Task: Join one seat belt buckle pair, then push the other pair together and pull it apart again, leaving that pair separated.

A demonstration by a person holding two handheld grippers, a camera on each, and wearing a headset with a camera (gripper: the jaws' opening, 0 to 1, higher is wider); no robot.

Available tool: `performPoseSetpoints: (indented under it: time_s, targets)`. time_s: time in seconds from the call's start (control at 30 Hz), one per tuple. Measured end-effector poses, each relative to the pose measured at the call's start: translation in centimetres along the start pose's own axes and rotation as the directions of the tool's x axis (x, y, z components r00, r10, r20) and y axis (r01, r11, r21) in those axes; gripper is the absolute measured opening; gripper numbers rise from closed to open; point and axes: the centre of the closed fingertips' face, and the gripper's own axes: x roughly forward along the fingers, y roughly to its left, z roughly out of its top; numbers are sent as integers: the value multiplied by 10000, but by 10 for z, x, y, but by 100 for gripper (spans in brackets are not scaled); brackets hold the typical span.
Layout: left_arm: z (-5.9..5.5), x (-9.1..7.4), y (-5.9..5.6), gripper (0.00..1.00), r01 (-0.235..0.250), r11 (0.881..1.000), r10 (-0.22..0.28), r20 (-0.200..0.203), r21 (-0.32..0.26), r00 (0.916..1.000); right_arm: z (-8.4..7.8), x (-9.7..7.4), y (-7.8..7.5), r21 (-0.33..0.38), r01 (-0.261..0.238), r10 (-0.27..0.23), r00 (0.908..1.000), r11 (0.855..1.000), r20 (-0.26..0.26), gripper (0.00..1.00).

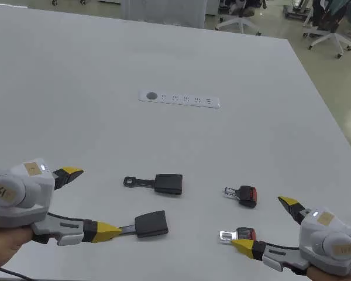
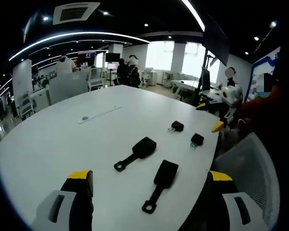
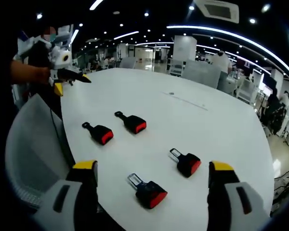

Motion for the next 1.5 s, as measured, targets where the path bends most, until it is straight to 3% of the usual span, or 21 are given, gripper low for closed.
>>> performPoseSetpoints:
  time_s: [1.5]
  targets:
    - [-3,1,-8,100,141,9999,-141,-36,14,9999,-7,-3,8,-55,-320,318,9992,9995,-261,93]
